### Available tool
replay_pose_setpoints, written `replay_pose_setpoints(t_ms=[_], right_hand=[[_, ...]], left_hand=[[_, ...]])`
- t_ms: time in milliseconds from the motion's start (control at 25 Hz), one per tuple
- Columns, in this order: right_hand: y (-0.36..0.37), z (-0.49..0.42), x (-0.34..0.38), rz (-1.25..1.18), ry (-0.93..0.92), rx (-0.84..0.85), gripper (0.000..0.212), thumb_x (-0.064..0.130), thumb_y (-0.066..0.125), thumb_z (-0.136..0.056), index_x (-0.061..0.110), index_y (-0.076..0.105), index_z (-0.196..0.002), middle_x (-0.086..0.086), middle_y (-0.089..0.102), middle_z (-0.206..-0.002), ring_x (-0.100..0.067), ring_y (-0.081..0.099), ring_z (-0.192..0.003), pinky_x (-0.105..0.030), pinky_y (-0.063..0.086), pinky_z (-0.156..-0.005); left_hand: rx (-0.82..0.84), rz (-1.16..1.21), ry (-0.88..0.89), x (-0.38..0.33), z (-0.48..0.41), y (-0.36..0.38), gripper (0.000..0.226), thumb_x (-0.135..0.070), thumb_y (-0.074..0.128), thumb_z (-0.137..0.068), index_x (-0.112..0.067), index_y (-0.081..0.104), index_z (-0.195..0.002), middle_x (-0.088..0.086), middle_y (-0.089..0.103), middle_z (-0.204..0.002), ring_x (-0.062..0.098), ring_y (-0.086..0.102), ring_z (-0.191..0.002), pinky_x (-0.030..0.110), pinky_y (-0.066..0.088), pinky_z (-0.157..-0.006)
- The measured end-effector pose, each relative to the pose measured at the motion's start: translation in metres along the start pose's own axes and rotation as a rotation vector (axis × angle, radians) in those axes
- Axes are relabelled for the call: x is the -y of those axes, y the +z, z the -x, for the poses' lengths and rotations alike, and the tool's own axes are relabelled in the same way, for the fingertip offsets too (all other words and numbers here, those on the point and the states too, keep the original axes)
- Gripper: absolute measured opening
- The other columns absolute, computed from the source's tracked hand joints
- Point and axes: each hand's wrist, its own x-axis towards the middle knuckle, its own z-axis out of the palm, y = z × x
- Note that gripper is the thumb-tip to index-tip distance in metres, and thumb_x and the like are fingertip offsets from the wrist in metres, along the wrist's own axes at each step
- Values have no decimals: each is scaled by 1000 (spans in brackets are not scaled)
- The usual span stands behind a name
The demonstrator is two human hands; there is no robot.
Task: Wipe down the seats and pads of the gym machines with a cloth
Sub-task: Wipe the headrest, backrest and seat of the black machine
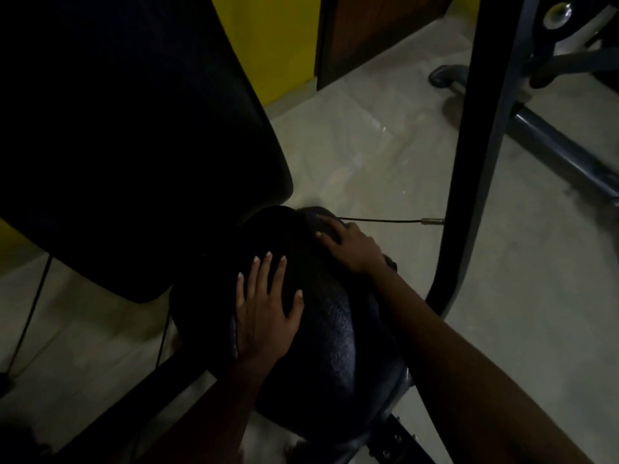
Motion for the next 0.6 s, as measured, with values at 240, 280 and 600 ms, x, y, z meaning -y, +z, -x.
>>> replay_pose_setpoints(t_ms=[240, 280, 600], right_hand=[[13, 117, -30, -127, 216, -260, 45, 56, 41, -91, 47, 36, -135, -11, 52, -127, -35, 55, -113, -39, 43, -92], [19, 136, -30, -133, 249, -306, 45, 55, 42, -91, 47, 36, -135, -10, 50, -127, -34, 56, -111, -39, 44, -91], [51, 176, -23, -287, 468, -474, 47, 58, 42, -88, 44, 38, -133, -13, 43, -131, -36, 49, -117, -50, 43, -97]], left_hand=[[37, 13, 31, 1, 2, -6, 65, -49, 26, -86, -17, 43, -139, 11, 38, -149, 27, 31, -140, 46, 18, -115], [57, 23, 40, 2, 2, -9, 67, -51, 24, -86, -16, 41, -140, 12, 36, -150, 27, 28, -141, 47, 16, -115], [163, 76, 394, 9, 50, -27, 63, -50, 26, -92, -12, 42, -140, 11, 40, -148, 28, 35, -138, 45, 20, -112]])
